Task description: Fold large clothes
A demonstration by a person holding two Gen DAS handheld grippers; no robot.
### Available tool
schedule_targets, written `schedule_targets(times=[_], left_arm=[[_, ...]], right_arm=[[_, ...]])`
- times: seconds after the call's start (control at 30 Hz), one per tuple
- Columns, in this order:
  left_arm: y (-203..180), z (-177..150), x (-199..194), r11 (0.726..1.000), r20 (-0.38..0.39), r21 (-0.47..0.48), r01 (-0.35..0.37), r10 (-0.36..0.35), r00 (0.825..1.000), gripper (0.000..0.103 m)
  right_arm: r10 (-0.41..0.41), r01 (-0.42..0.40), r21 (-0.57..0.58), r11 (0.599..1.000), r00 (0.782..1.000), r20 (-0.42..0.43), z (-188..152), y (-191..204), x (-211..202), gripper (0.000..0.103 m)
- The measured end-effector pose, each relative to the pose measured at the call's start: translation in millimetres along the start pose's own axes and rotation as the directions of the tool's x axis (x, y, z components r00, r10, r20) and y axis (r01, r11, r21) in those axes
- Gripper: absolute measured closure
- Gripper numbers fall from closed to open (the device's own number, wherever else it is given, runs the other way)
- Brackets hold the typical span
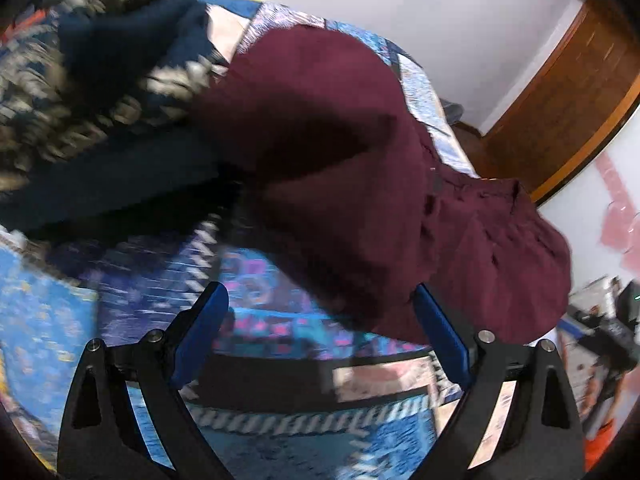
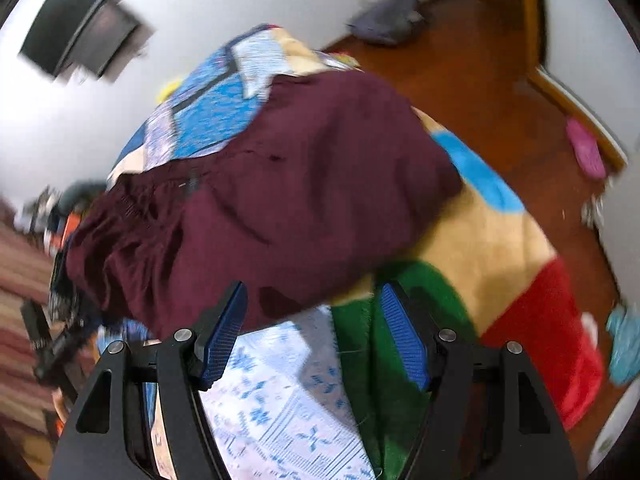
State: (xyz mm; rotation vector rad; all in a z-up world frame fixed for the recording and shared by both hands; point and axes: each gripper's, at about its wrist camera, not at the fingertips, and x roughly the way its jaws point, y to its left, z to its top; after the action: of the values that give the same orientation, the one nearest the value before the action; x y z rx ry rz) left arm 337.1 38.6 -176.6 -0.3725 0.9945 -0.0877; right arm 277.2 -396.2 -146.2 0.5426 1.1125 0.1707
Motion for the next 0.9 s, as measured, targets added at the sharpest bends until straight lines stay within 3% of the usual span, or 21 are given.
schedule_targets(times=[0.13,0.27,0.4,0.47,0.57,0.73,0.9], left_arm=[[-4,18,20,0.999,0.001,-0.034,0.031,-0.031,1.0,0.009],[-2,37,37,0.994,0.057,-0.106,-0.003,0.009,0.998,0.009],[2,47,50,0.986,0.101,-0.165,-0.028,0.045,0.994,0.01],[5,51,54,0.979,0.124,-0.2,-0.039,0.065,0.99,0.016],[5,56,57,0.971,0.139,-0.237,-0.015,0.049,0.989,0.033],[-19,63,50,0.973,0.155,-0.211,-0.088,0.122,0.98,0.08],[-55,58,-2,0.993,0.249,-0.118,-0.025,0.054,0.967,0.088]], right_arm=[[0.047,-0.048,0.117,0.992,0.999,0.013,8,-14,17,0.037],[0.099,-0.107,0.183,0.977,0.994,0.05,18,-15,28,0.037],[0.064,-0.082,0.179,0.98,0.992,0.108,25,-7,27,0.043],[0.033,-0.052,0.158,0.986,0.992,0.121,27,-3,25,0.049],[0.007,-0.023,0.12,0.993,0.991,0.13,29,-1,23,0.058],[-0.017,0.011,0.049,0.999,0.99,0.143,30,2,14,0.074],[-0.027,0.031,-0.028,0.999,0.988,0.15,30,15,-5,0.08]])
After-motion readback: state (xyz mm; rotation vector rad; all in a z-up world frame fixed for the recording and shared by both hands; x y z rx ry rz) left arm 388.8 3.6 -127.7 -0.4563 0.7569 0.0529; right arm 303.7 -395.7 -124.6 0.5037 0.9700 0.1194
